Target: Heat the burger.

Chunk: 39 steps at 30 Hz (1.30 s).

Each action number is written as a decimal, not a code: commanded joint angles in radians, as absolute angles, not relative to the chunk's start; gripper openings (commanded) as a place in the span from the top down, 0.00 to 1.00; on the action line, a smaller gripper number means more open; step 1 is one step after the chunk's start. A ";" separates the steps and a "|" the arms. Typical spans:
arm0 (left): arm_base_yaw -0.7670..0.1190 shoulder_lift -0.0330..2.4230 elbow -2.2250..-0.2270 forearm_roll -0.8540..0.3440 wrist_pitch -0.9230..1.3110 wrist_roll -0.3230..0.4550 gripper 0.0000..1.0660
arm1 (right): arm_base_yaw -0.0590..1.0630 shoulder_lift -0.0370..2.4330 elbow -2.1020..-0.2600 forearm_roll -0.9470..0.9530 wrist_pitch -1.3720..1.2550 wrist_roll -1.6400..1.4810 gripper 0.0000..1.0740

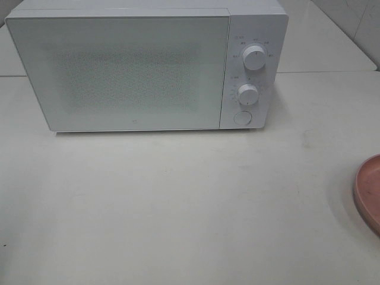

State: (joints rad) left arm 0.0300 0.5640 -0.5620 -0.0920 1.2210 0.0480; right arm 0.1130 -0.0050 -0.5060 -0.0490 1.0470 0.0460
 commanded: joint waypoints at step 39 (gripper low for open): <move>0.031 -0.030 -0.498 -0.067 1.039 0.048 0.08 | 0.105 -0.023 -0.507 -0.047 1.037 0.043 0.29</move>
State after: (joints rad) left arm 0.0300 -0.0040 -0.5000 -0.0600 1.0530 0.0480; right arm 0.1130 -0.0050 -0.5060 -0.0490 1.0470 0.0460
